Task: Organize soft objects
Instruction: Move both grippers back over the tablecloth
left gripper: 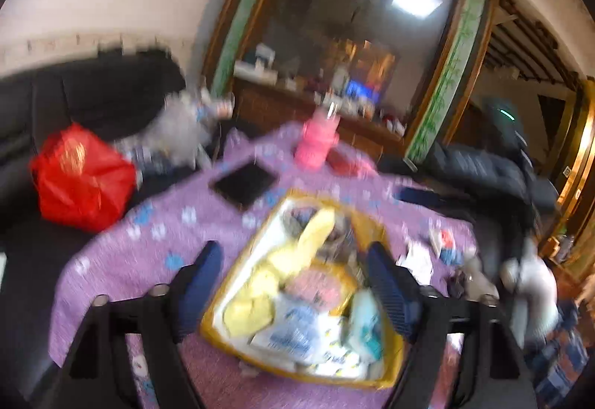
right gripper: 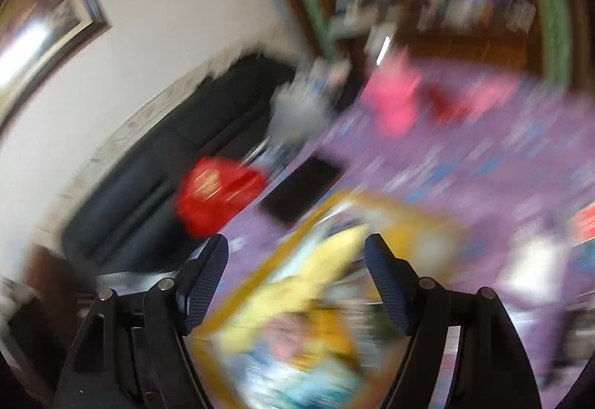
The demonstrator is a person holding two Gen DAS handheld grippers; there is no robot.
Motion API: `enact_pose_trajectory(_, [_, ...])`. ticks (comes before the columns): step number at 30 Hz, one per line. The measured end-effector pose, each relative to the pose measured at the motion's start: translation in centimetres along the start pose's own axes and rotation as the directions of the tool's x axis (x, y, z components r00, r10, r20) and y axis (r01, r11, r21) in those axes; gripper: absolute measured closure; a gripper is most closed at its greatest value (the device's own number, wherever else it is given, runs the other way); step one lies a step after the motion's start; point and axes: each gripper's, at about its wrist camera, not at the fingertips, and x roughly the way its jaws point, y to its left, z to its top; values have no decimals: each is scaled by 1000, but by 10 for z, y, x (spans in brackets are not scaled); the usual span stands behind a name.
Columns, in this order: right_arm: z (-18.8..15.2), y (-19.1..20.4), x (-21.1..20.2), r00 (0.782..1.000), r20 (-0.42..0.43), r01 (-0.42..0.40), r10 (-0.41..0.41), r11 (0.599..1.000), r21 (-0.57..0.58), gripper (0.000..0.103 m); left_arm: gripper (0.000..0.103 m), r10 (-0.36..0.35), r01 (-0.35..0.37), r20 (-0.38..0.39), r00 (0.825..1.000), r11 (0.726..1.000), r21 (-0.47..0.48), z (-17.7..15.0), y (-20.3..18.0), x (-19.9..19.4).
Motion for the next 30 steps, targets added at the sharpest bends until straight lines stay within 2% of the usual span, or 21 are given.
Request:
enact_pose_trajectory(1, [-9,0,-29,994,86,66,-62,997,-45,7,1,-20,19,49,999,1000,9,1,-9,-10])
enact_pose_trajectory(2, [-23,-4,-60,976,180,135,-120,988,-71,0,1,-86,86,90,992,996,6,1,-16,-19])
enact_pose_trajectory(3, [-33,-9,-78,962,233,167,-146,983,-73,0,1,-165,165,85,983,986,-3,0,-21,-20])
enact_pose_trajectory(4, [-46,-18,-97,946,275,197,-173,978,-63,0,1,-272,272,29,962,962,-16,0,-29,-13])
enact_pose_trajectory(5, [-56,-30,-111,936,289,222,-201,974,-40,0,1,-392,390,-124,911,920,-46,-6,-48,8])
enact_pose_trajectory(6, [-66,-45,-122,930,278,251,-241,968,0,0,1,-404,403,-217,889,914,-51,-16,-64,22])
enact_pose_trajectory(8, [-86,-84,-138,930,210,287,-303,953,100,0,1,-351,365,-267,897,931,1,-33,-89,31])
enact_pose_trajectory(10, [-104,-119,-148,927,142,316,-347,927,203,0,1,-249,303,-317,915,944,133,-53,-125,38])
enact_pose_trajectory(13, [-137,-166,-166,920,67,341,-385,875,344,0,1,-173,260,-334,927,937,234,-68,-153,40])
enact_pose_trajectory(17, [-169,-203,-189,913,26,358,-408,829,429,0,1,-69,190,-334,940,918,347,-85,-179,45])
enact_pose_trajectory(21, [-188,-219,-198,909,15,367,-417,816,447,0,1,-15,170,-370,929,905,389,-95,-194,55])
enact_pose_trajectory(30, [-195,-245,-195,917,-2,353,-398,812,465,0,1,57,148,-421,905,887,438,-114,-224,84])
